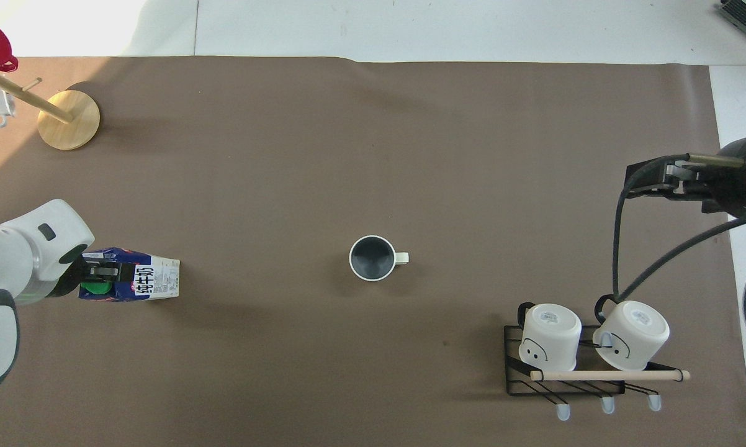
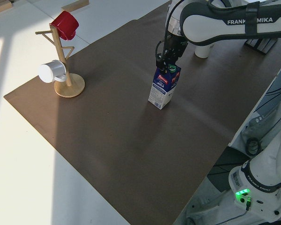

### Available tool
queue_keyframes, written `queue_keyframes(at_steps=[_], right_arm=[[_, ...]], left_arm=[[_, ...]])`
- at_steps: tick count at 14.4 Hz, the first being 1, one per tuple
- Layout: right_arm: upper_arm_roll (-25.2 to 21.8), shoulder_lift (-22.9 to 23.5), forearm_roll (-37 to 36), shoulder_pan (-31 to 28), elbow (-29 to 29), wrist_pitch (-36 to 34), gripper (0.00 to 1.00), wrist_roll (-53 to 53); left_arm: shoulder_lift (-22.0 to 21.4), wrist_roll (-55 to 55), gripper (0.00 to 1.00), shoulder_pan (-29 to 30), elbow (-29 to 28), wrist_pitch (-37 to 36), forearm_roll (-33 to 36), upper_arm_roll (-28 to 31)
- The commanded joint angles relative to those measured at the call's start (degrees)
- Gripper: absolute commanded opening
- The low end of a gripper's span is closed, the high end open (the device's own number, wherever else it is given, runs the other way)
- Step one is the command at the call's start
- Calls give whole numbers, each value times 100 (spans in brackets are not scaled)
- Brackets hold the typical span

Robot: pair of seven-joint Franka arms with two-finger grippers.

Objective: Place cup and milk on table
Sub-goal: 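Grasp the milk carton with the left gripper while the right gripper withdraws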

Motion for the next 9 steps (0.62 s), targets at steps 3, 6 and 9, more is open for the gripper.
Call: queue_keyframes(at_steps=[3,6,9], right_arm=[[-99,41,563,-213,128,-132,100,-458],[-99,23,521,-205,93,-123,100,-580],[-99,-21,450,-179,49,-150,100,-713]], left_arm=[[208,-68,45,-100,305,-40,75,68],[410,-419,45,-231,823,-365,-82,51],[673,-1050,45,-625,1351,-620,-232,42]])
